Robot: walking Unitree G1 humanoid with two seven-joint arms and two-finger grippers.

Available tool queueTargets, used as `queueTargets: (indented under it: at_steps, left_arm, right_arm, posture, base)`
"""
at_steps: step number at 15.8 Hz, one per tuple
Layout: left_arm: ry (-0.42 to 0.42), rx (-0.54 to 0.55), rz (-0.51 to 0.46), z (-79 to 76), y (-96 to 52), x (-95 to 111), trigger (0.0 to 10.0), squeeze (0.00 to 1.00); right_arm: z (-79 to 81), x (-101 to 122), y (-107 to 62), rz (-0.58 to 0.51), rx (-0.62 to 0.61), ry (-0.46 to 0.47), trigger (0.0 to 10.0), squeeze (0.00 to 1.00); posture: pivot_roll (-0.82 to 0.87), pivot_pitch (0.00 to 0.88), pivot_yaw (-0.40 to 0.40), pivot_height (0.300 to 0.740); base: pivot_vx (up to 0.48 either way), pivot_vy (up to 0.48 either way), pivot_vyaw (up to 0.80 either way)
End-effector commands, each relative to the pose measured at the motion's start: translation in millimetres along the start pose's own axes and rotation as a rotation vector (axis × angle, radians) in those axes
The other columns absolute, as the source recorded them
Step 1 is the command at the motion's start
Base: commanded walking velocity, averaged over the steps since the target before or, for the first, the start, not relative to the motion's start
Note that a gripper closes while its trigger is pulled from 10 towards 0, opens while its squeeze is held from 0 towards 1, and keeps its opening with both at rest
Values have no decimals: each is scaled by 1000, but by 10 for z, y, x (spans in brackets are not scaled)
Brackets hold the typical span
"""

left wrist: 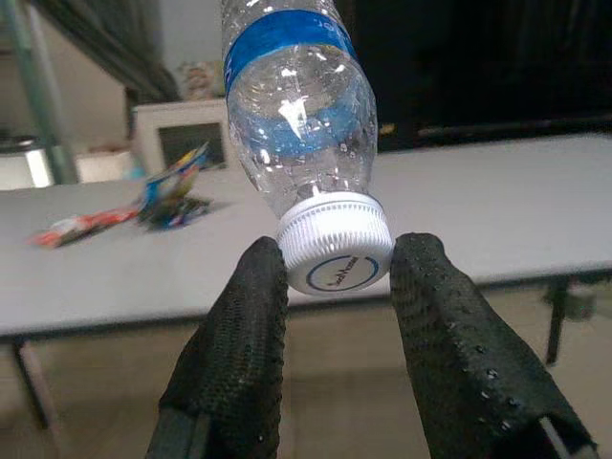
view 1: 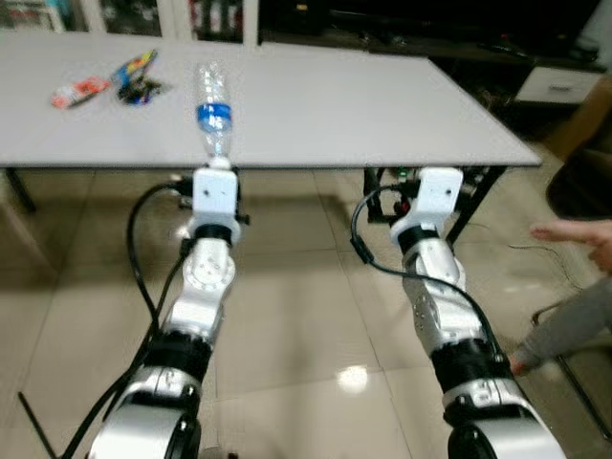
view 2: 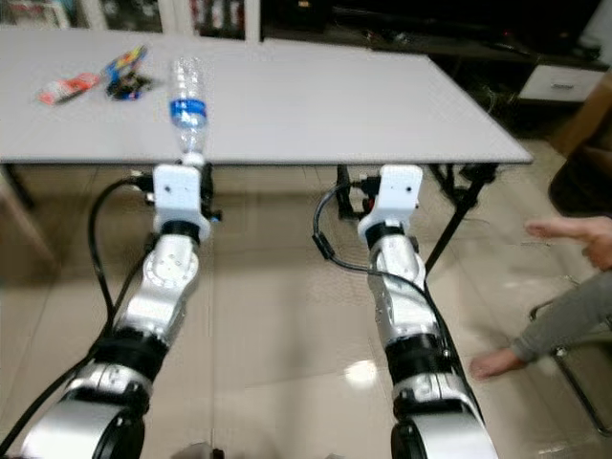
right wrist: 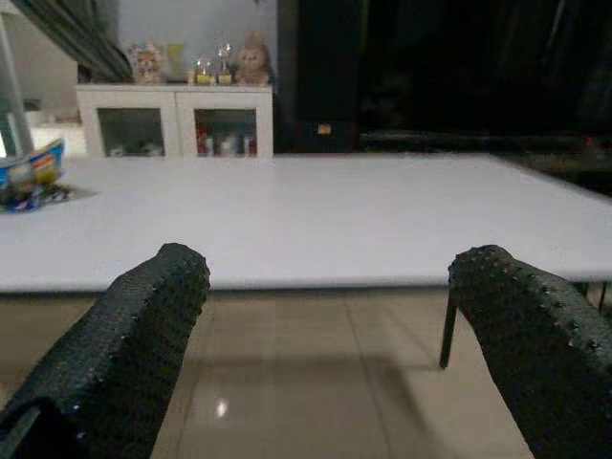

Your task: Picking trash to rubbish bin

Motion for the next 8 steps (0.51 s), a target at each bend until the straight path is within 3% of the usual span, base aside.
queueTargets:
  at_steps: [1, 4, 5, 6, 8]
  left_arm:
    - [4, -40, -6, -123, -3, 43, 10000, 0]
    - [29, -77, 63, -123, -37, -183, 10000, 0]
    - [19, -137, 123, -180, -81, -347, 10000, 0]
    - [15, -152, 141, -197, -97, -395, 10000, 0]
    - [20, -203, 235, -249, -225, -673, 10000, 0]
  right_arm:
    - [-100, -16, -10, 16, -25, -10, 10000, 0]
    - [-198, -368, -77, 180, -51, -45, 10000, 0]
    - [-222, -570, -161, 260, -33, 17, 10000, 0]
    - [-218, -624, -185, 282, -24, 34, 10000, 0]
    - [-375, -1045, -419, 464, -60, 12, 10000, 0]
  posture:
    - [-80, 32, -107, 740]
    - [-80, 35, -108, 740]
    - [-76, 36, -108, 740]
    - [-76, 36, -108, 740]
    - [-83, 36, -104, 740]
  base:
    - [0, 0, 0]
    - [0, 0, 0]
    - [0, 0, 0]
    - [0, 0, 0]
    - [0, 0, 0]
Point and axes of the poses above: a point about 5 cm out from each wrist's last joint towards the gripper, its own y axis pointing out of the wrist towards the gripper, its own x axis along the axis of the wrist's last joint, z = x × y, the point moved 6 cm from there along y, pointing out of the wrist towards the gripper, and after that the axes turned 14 degrees about y, right-handed, at the moved point
